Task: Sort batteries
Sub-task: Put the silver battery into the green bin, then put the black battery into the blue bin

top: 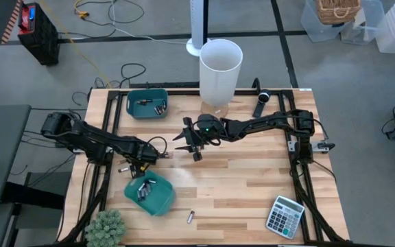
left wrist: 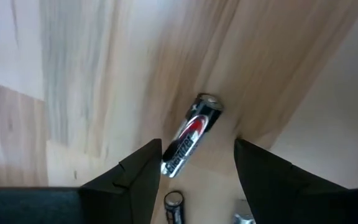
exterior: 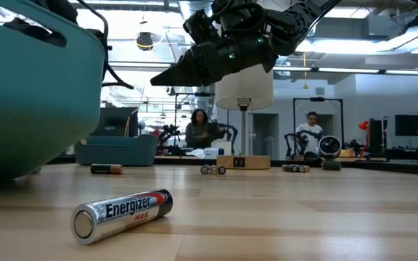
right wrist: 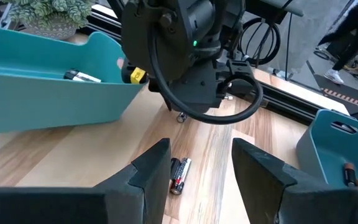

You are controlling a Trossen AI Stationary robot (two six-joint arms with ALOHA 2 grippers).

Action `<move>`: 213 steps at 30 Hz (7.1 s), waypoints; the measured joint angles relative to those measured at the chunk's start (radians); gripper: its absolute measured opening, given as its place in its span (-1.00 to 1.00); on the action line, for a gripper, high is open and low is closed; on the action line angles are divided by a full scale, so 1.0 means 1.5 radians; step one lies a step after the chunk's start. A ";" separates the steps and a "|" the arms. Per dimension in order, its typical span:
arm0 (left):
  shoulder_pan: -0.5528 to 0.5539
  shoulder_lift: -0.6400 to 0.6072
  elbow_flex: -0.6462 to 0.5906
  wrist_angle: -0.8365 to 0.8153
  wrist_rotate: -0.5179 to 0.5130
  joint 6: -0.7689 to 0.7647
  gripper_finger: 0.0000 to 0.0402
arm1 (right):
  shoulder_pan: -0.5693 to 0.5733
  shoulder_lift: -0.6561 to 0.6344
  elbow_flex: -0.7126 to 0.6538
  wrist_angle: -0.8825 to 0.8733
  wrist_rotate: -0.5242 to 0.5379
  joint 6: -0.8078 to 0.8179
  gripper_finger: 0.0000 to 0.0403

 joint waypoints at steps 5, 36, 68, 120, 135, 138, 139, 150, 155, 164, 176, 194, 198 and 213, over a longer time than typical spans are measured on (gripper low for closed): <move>0.000 -0.001 0.000 0.022 0.024 0.002 -0.12 | 0.000 0.000 0.000 0.000 0.000 0.000 -0.06; 0.000 -0.001 0.000 0.026 0.023 -0.031 -0.83 | 0.000 0.000 0.000 0.000 0.000 0.000 -0.06; -0.001 -0.003 0.152 -0.177 -0.005 -0.060 -0.84 | 0.000 0.000 0.000 -0.005 0.000 0.000 -0.06; -0.266 0.037 0.286 0.001 0.030 -0.180 -0.23 | -0.031 -0.004 0.000 -0.216 0.000 -0.014 -0.06; -0.264 -0.024 0.286 -0.050 -0.201 -0.162 -0.26 | -0.073 -0.055 -0.081 -0.339 0.054 0.091 0.22; -0.264 -0.029 0.286 -0.053 -0.237 -0.148 -0.26 | -0.082 -0.054 -0.102 -0.336 0.054 0.094 0.29; -0.264 -0.029 0.285 -0.055 -0.246 -0.142 -0.26 | -0.083 -0.052 -0.109 -0.324 0.055 0.094 0.30; -0.264 -0.030 0.285 -0.055 -0.276 -0.125 -0.26 | -0.085 -0.041 -0.127 -0.264 0.071 0.115 0.32; -0.264 -0.030 0.285 -0.055 -0.281 -0.121 -0.26 | -0.085 -0.040 -0.127 -0.266 0.071 0.109 0.32; -0.264 -0.030 0.285 -0.056 -0.285 -0.119 -0.26 | -0.074 -0.040 -0.127 -0.270 0.070 0.112 0.32; -0.264 -0.030 0.285 -0.055 -0.286 -0.119 -0.26 | -0.054 -0.040 -0.127 -0.295 0.070 -0.052 0.32; -0.264 -0.030 0.285 -0.054 -0.286 -0.123 -0.26 | -0.068 -0.040 -0.126 -0.299 0.070 -0.198 0.32; -0.264 -0.030 0.285 -0.053 -0.286 -0.125 -0.26 | -0.078 -0.040 -0.126 -0.290 0.044 -0.141 0.32; -0.264 -0.029 0.285 -0.050 -0.285 -0.132 -0.26 | -0.086 -0.006 -0.126 -0.260 0.019 -0.221 0.32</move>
